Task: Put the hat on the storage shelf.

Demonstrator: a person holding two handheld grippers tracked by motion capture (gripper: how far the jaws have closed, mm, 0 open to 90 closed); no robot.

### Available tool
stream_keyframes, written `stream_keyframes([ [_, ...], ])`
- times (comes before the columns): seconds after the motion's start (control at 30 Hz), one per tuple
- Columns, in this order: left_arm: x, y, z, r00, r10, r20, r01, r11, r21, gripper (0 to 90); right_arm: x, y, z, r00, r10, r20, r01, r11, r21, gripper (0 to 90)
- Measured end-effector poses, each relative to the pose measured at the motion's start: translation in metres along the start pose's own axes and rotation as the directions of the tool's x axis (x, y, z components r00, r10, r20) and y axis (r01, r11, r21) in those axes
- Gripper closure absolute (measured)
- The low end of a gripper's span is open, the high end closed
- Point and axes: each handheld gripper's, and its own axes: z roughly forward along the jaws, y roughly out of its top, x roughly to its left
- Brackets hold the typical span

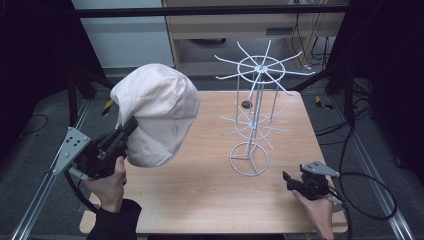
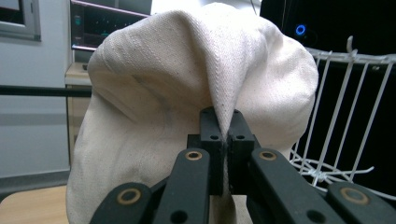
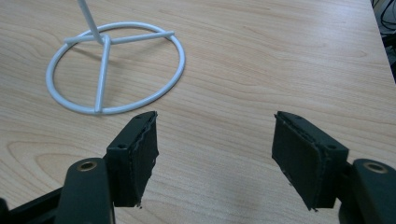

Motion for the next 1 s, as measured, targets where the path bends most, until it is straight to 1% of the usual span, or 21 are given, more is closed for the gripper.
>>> stream_keyframes([
  [0.3, -0.009, 0.018, -0.001, 0.9996, -0.009, 0.027, 0.011, 0.9973, -0.073, 88.0, 0.000, 0.000, 0.000, 1.0000, 0.000, -0.001, 0.000, 1.000, 0.001, 31.2],
  [0.33, -0.010, 0.020, -0.001, 0.9995, -0.010, 0.031, 0.012, 0.9969, -0.077, 88.0, 0.000, 0.000, 0.000, 1.0000, 0.007, -0.004, -0.007, 1.000, 0.003, 31.2],
  [0.4, -0.012, 0.023, -0.001, 0.9993, -0.011, 0.035, 0.014, 0.9960, -0.088, 88.0, 0.000, 0.000, 0.000, 1.0000, 0.007, -0.004, -0.007, 1.000, 0.003, 31.2],
  [0.43, -0.013, 0.025, -0.001, 0.9993, -0.012, 0.035, 0.015, 0.9955, -0.093, 88.0, 0.000, 0.000, 0.000, 1.0000, 0.001, -0.002, -0.001, 1.000, 0.000, 31.2],
  [0.53, -0.015, 0.027, -0.002, 0.9993, -0.010, 0.036, 0.013, 0.9938, -0.110, 88.0, 0.000, 0.000, 0.000, 1.0000, 0.000, -0.001, 0.000, 1.000, 0.000, 31.2],
  [0.67, -0.015, 0.031, -0.003, 0.9990, -0.017, 0.042, 0.022, 0.9906, -0.135, 88.0, 0.000, 0.000, -0.001, 1.0000, 0.007, -0.003, -0.007, 1.000, 0.002, 31.2],
  [0.73, -0.016, 0.035, -0.004, 0.9989, -0.018, 0.044, 0.024, 0.9889, -0.147, 88.0, 0.000, 0.000, 0.000, 1.0000, 0.000, 0.000, 0.000, 1.000, 0.001, 31.2],
  [0.9, -0.019, 0.040, -0.005, 0.9986, -0.013, 0.050, 0.021, 0.9865, -0.162, 88.0, 0.000, 0.000, 0.000, 1.0000, 0.007, -0.003, -0.007, 1.000, 0.003, 31.2],
  [1.0, -0.022, 0.043, -0.006, 0.9983, -0.012, 0.058, 0.022, 0.9843, -0.175, 88.0, 0.000, 0.000, 0.000, 1.0000, 0.000, -0.001, 0.000, 1.000, 0.001, 31.2],
])
